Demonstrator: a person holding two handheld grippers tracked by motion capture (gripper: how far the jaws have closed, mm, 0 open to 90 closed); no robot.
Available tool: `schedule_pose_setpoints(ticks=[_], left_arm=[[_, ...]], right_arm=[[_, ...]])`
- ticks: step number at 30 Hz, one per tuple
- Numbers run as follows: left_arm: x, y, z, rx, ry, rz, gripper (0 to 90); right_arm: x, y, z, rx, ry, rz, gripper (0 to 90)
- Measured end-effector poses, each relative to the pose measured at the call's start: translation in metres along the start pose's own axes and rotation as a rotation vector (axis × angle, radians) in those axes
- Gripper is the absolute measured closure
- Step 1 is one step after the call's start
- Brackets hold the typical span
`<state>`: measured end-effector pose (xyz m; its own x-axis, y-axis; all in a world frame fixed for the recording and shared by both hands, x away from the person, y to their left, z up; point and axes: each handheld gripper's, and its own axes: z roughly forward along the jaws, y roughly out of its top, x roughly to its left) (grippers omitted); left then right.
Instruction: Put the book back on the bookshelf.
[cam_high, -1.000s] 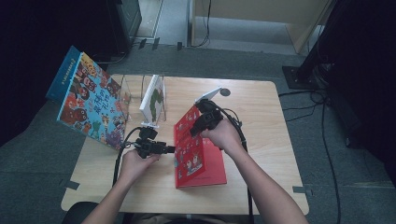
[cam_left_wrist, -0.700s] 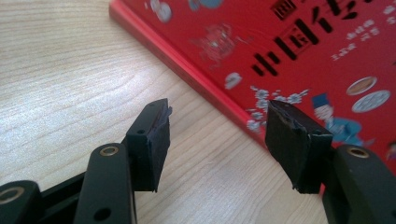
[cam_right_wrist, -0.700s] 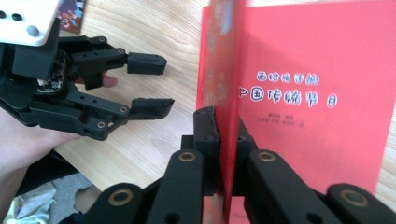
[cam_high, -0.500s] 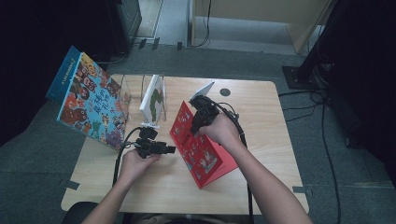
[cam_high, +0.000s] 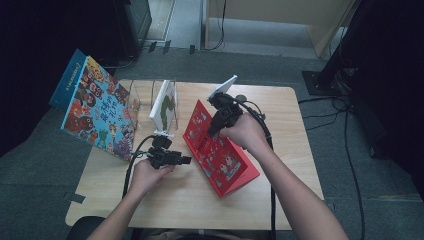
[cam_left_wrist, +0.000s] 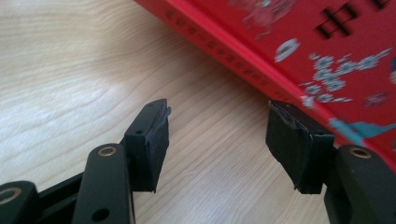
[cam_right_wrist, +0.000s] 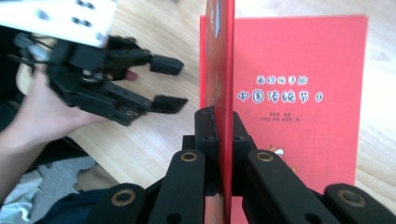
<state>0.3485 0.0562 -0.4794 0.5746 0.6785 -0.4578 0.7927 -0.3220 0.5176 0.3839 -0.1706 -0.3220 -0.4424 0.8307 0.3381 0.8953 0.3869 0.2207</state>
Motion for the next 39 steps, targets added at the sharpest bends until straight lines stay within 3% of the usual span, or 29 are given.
schedule_pose_setpoints(ticks=[7,11,19,23,27,30,31,35,39], left_arm=[[-0.009,0.013,-0.003,-0.023,-0.038,0.036,37.0],[-0.012,0.017,-0.006,-0.073,-0.062,0.045,35.9],[-0.008,0.020,-0.004,-0.108,-0.131,0.033,32.7],[-0.006,0.022,-0.003,-0.116,-0.169,0.020,28.4],[-0.005,0.024,-0.003,-0.115,-0.174,0.034,19.4],[-0.002,0.025,-0.001,-0.112,-0.209,0.044,15.3],[-0.002,0.025,-0.001,-0.105,-0.204,0.067,13.4],[0.000,0.025,0.000,-0.092,-0.222,0.077,10.8],[0.003,0.029,0.000,-0.111,-0.280,0.009,8.8]], right_arm=[[-0.001,-0.004,-0.018,-0.043,0.022,-0.017,88.2],[0.001,-0.005,-0.021,-0.040,0.033,-0.044,88.2],[0.003,-0.004,-0.021,-0.056,0.044,-0.061,88.0],[0.002,-0.005,-0.022,-0.067,0.059,-0.064,87.9],[0.002,-0.007,-0.023,-0.076,0.074,-0.075,87.5],[0.003,-0.009,-0.024,-0.087,0.080,-0.101,87.5],[0.003,-0.010,-0.024,-0.087,0.084,-0.105,87.4],[0.004,-0.013,-0.023,-0.084,0.097,-0.130,87.3],[0.005,-0.016,-0.024,-0.097,0.105,-0.137,86.8]])
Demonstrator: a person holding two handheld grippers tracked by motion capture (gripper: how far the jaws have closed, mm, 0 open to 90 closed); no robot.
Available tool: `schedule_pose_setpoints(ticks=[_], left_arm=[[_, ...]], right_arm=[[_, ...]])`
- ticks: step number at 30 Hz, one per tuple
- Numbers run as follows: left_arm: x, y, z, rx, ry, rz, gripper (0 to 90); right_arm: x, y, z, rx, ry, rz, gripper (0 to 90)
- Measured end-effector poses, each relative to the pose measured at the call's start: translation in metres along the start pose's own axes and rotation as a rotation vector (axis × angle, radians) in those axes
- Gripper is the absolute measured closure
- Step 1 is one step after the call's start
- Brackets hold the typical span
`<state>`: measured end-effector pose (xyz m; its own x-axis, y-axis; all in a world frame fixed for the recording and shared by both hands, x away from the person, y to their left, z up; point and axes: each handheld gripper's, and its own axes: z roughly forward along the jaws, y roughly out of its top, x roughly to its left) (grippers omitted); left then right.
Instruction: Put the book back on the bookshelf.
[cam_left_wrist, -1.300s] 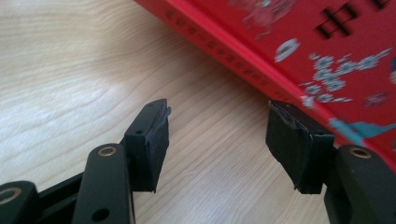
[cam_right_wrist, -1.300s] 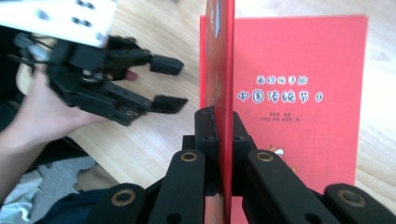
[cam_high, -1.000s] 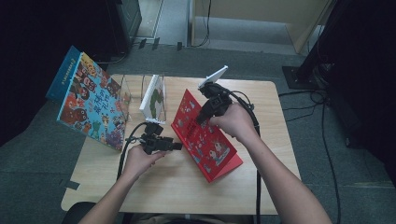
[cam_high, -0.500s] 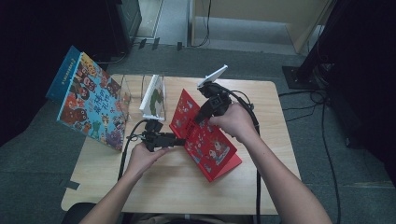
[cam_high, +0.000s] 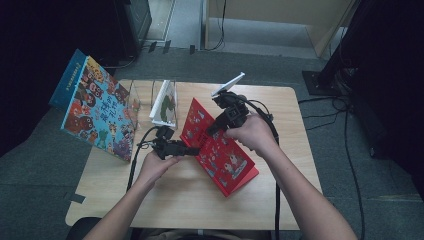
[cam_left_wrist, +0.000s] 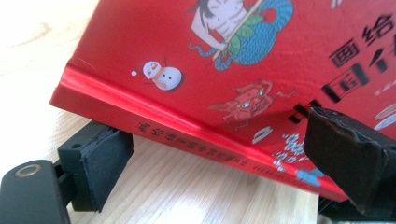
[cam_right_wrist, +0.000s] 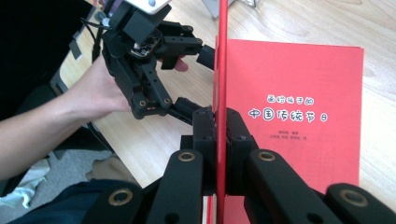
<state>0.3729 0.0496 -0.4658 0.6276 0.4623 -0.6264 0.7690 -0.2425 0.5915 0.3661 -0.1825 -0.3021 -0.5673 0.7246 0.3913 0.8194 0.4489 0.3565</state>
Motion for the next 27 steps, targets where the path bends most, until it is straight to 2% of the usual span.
schedule_pose_setpoints(ticks=[5,9,12,15,18,21,24,27], left_arm=[[-0.004,0.004,-0.003,-0.004,0.018,0.036,8.9],[-0.007,0.014,-0.011,-0.031,-0.003,0.025,8.9],[-0.011,0.021,-0.016,-0.028,0.004,0.055,9.5],[-0.013,0.026,-0.021,-0.048,-0.005,0.048,9.5],[-0.015,0.029,-0.025,-0.056,0.014,0.080,9.5],[-0.016,0.032,-0.026,-0.056,0.013,0.093,9.5],[-0.013,0.032,-0.025,-0.060,-0.012,0.096,9.0],[-0.010,0.033,-0.024,-0.059,-0.054,0.068,5.5]], right_arm=[[-0.003,-0.005,-0.005,-0.030,0.040,-0.006,85.7],[-0.005,-0.008,-0.010,-0.055,0.067,-0.015,84.7],[-0.006,-0.013,-0.017,-0.090,0.097,-0.027,84.6],[-0.007,-0.015,-0.018,-0.094,0.107,-0.032,84.5],[-0.010,-0.019,-0.019,-0.100,0.132,-0.035,84.5],[-0.010,-0.020,-0.020,-0.107,0.137,-0.036,84.6],[-0.010,-0.019,-0.021,-0.109,0.133,-0.041,84.6],[-0.006,-0.019,-0.023,-0.099,0.121,-0.046,84.6]])
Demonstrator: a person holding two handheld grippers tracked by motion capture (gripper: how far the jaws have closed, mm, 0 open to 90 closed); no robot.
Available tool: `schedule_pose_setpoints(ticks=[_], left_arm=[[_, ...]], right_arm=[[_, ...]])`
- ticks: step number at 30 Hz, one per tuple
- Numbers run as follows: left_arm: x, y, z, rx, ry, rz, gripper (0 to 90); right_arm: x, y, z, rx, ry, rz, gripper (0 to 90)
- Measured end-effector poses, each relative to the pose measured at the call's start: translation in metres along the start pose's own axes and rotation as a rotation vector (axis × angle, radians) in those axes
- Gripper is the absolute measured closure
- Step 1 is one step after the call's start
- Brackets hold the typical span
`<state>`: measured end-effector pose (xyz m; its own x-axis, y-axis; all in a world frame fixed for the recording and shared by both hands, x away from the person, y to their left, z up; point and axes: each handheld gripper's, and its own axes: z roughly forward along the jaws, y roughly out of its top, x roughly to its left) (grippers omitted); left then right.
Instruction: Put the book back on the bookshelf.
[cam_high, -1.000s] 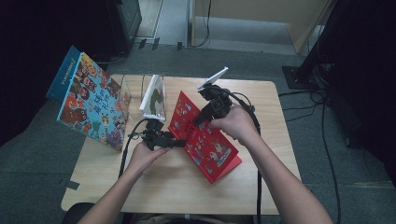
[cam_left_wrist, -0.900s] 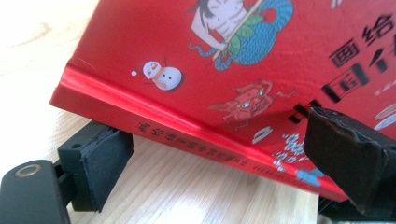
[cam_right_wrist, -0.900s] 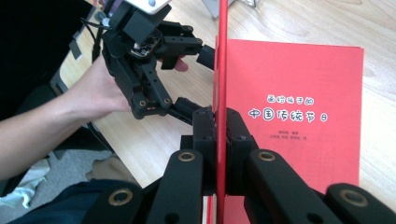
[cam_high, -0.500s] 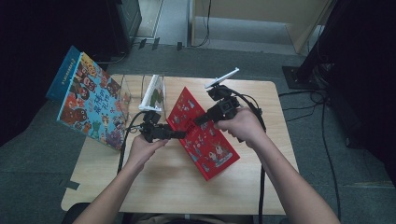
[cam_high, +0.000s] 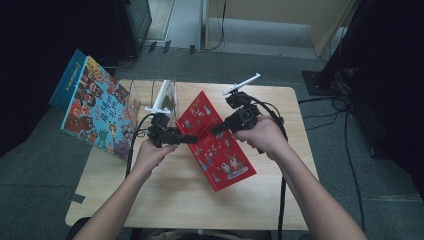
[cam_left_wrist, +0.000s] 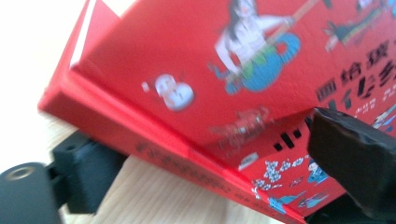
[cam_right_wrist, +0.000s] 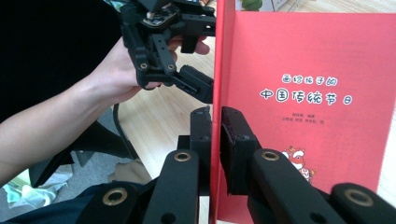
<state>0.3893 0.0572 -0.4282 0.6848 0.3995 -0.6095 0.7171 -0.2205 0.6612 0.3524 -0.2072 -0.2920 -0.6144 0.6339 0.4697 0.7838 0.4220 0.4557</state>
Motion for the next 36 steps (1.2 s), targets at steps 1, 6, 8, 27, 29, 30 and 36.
schedule_pose_setpoints(ticks=[1,6,8,27,29,30,36], left_arm=[[-0.001,0.000,0.000,-0.005,-0.001,-0.005,3.1],[-0.007,0.005,-0.004,-0.004,0.005,0.009,2.7],[-0.010,0.008,-0.007,0.003,0.005,0.013,2.8],[-0.020,0.011,-0.023,-0.091,0.051,0.013,27.7],[-0.020,0.011,-0.025,-0.095,0.051,0.008,31.6],[-0.019,0.011,-0.026,-0.092,0.052,0.009,33.2],[-0.021,0.011,-0.033,-0.132,0.080,0.043,42.6]], right_arm=[[0.003,0.000,-0.001,0.006,-0.005,-0.015,84.6],[0.007,0.001,-0.006,0.001,0.003,-0.018,83.9],[0.011,0.002,-0.009,-0.004,0.004,-0.020,83.6],[-0.013,-0.020,-0.008,-0.154,0.099,-0.100,83.5],[-0.015,-0.021,-0.009,-0.162,0.109,-0.105,83.7],[-0.017,-0.022,-0.008,-0.170,0.115,-0.100,84.0],[-0.030,-0.031,0.006,-0.129,0.139,-0.091,87.0]])
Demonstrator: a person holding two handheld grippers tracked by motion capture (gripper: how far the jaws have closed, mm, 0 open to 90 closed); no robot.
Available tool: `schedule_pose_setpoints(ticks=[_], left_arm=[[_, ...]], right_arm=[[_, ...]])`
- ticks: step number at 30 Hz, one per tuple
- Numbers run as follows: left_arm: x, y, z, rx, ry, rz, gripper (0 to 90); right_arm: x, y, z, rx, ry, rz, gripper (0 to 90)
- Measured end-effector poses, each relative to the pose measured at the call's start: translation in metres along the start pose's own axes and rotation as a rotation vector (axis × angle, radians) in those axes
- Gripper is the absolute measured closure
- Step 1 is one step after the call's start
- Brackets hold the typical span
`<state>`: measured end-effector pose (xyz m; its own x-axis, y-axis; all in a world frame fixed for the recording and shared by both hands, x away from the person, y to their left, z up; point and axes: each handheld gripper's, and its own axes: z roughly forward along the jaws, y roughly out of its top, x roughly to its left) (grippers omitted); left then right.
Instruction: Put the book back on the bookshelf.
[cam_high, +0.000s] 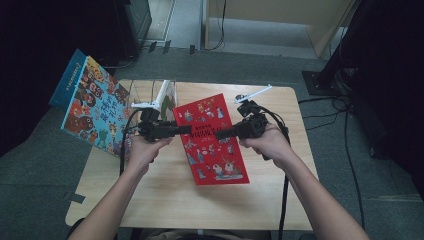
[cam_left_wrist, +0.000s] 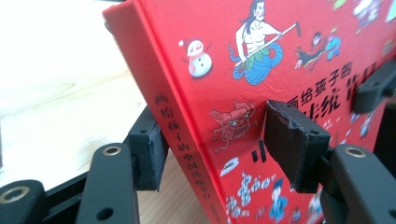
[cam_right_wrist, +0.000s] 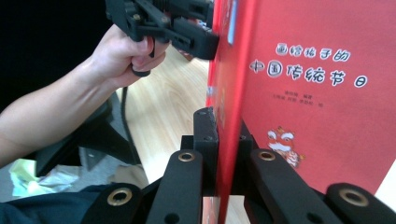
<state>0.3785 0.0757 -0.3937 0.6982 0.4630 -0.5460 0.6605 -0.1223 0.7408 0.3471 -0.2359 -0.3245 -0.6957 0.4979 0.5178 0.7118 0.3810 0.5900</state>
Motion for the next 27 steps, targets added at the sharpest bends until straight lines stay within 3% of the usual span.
schedule_pose_setpoints(ticks=[3,8,10,13,14,18,23,25,27], left_arm=[[0.003,0.001,-0.001,0.013,-0.005,-0.007,42.9],[0.006,0.002,0.002,0.039,-0.019,-0.023,40.5],[0.009,0.002,0.004,0.046,-0.042,-0.033,38.6],[0.011,0.003,0.011,0.080,-0.115,-0.048,25.6],[0.010,0.004,0.011,0.091,-0.109,-0.047,19.5],[0.010,0.005,0.011,0.097,-0.111,-0.036,21.1],[0.013,0.003,0.013,0.149,-0.149,-0.012,21.9],[0.012,0.002,0.012,0.143,-0.149,0.006,24.2],[0.015,0.003,0.008,0.117,-0.173,-0.015,30.2]], right_arm=[[-0.004,-0.004,0.004,-0.026,0.034,0.019,87.0],[-0.004,-0.003,0.004,-0.006,0.031,0.008,87.0],[-0.002,-0.001,0.004,0.002,0.024,-0.004,86.7],[0.001,0.001,0.004,0.028,0.025,-0.011,86.9],[0.003,0.002,0.006,0.047,0.024,-0.018,86.9],[0.002,0.003,0.008,0.050,0.025,-0.018,86.9],[0.003,0.004,0.011,0.109,0.026,-0.069,86.9],[0.003,0.004,0.011,0.118,0.021,-0.073,86.8],[0.001,0.005,0.011,0.116,0.025,-0.067,87.1]])
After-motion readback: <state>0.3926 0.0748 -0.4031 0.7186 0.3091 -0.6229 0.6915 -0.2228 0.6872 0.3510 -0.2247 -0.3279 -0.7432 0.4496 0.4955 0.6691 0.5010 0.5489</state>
